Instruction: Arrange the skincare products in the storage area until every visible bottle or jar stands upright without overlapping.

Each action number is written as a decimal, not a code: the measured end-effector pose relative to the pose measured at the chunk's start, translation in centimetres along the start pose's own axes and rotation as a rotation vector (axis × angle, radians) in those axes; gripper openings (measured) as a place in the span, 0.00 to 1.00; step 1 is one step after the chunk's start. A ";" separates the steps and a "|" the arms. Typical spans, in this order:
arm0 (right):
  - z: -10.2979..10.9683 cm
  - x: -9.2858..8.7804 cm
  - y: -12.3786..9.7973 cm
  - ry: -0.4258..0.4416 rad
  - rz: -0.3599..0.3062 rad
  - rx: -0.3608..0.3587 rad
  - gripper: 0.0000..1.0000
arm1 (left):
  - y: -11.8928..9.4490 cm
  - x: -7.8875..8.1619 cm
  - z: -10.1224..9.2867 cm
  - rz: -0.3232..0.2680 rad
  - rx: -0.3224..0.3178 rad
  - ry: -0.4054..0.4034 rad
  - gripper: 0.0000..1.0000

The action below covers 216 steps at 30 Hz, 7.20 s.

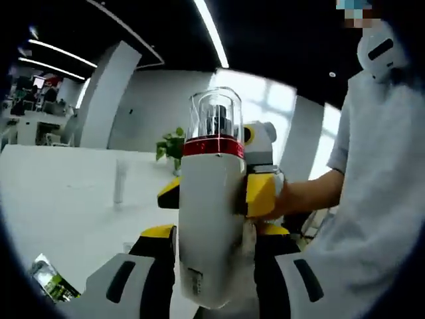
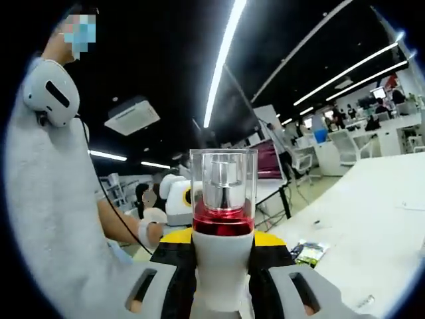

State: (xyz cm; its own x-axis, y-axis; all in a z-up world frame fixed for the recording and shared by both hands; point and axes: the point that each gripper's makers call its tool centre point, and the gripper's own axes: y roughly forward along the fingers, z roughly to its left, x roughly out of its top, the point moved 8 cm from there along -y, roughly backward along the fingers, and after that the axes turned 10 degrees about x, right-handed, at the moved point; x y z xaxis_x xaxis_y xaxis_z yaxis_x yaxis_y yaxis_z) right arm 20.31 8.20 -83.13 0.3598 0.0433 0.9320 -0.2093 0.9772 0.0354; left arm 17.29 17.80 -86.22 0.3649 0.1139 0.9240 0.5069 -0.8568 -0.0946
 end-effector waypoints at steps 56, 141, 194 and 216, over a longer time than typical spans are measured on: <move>-1.8 2.2 2.1 -0.045 -0.015 -0.518 0.28 | 1.2 2.1 2.5 0.074 0.581 0.173 0.30; -10.5 4.3 -15.8 -0.069 -0.084 -0.947 0.25 | -7.8 -10.7 8.4 0.343 0.905 0.343 0.73; -20.2 1.4 -23.9 -0.044 -0.004 -1.020 0.25 | -7.6 -12.4 9.0 0.462 0.896 0.336 0.68; -25.3 0.9 -25.8 -0.069 0.008 -1.001 0.25 | -7.5 -13.2 9.1 0.518 0.879 0.314 0.66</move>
State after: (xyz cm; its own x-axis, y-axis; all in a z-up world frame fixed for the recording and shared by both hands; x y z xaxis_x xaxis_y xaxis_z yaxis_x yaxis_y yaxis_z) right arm 49.05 -11.73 -92.32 0.3016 0.0694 0.9509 0.6612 0.7033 -0.2610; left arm 15.77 27.29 -101.03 0.5435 -0.4017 0.7370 0.7790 -0.0858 -0.6212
